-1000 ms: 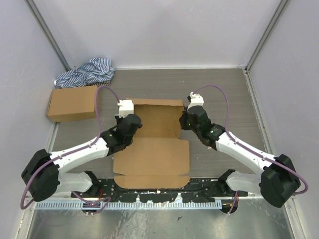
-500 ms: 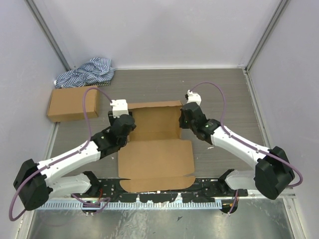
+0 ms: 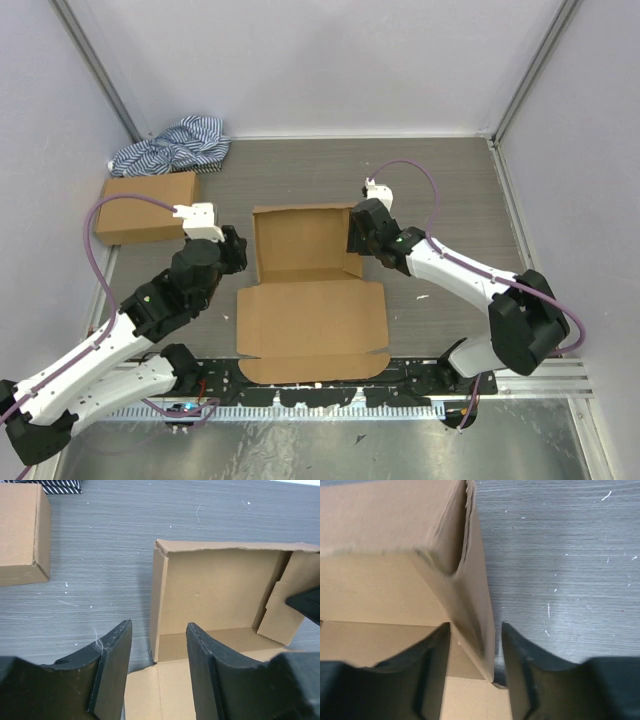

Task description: Fold the paper box

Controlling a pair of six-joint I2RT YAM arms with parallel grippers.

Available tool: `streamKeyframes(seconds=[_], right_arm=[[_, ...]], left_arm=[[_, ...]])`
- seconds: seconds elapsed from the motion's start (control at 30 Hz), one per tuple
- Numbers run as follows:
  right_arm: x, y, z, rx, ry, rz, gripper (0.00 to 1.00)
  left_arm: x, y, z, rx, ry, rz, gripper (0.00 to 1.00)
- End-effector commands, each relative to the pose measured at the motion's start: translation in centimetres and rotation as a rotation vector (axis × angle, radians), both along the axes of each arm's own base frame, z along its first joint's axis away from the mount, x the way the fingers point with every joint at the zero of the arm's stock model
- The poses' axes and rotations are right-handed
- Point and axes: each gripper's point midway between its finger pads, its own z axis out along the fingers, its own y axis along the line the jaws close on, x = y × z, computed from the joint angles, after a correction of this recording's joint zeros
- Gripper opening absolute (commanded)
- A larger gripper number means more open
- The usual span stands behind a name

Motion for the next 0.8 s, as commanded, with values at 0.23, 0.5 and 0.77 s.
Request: streamKeyframes(seconds=[0.23,0.5,0.77], right_arm=[[3.6,-0.2,5.1,-0.057,-0.133,-0.068,0.69],[8.3,-0.9,3.1,0.031,-0.060,-0.070,0.72],[11.8,0.7,-1.2,0.067,0.161,0.123,0.59]], left_arm=[[-3.0,4.7,3.4,0.158,0.092,0.040,0.55],[-4.0,7.8,5.3,0.194,0.021,0.090,0.56],[-4.5,8.9,3.7,0.221,0.013,0.112,0.62]])
